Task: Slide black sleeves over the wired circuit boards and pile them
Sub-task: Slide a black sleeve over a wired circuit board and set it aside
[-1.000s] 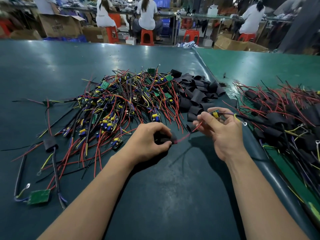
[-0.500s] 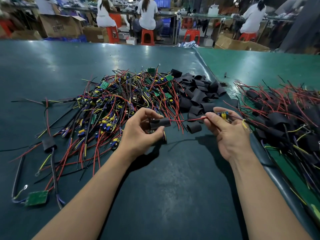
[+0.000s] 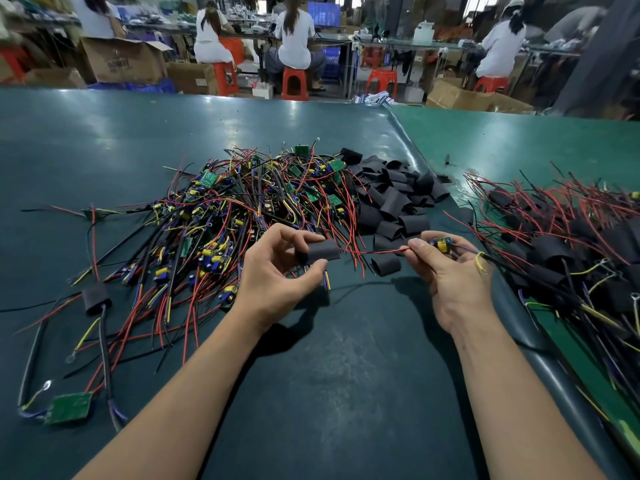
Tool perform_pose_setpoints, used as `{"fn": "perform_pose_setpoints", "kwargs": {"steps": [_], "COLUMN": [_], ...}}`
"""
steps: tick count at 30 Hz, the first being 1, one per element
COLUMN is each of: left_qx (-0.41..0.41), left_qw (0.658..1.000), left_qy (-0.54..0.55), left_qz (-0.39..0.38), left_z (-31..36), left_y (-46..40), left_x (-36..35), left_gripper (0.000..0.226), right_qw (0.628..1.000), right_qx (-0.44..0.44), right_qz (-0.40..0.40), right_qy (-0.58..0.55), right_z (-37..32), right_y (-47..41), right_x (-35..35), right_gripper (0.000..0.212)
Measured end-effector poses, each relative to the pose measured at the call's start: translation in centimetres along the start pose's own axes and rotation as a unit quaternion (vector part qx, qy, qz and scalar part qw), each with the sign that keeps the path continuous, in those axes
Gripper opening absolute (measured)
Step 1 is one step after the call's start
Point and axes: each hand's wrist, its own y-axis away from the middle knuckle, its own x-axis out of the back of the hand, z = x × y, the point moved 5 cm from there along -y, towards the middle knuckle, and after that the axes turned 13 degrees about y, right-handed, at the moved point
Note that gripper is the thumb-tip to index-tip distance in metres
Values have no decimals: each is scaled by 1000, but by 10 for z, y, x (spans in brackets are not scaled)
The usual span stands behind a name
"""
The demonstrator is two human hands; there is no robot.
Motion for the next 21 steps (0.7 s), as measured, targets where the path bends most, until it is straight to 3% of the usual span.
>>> {"fn": "perform_pose_setpoints", "kwargs": {"steps": [17,21], "left_qx": [54,86], "left_qw": [998,994], "left_qy": [-1,16], "left_qz": [-23,-58], "left_z": [-6,-4], "left_y": [-2,2], "left_x": [-1,-5], "left_gripper": [27,29], "right_qw": [998,999], "right_qx": [-32,-36], "right_qz": [-45,-38], "right_qy": [-6,-13], "right_z": [-3,-2], "right_y": [-1,-1], "right_x": [4,1], "right_gripper": [15,15]}}
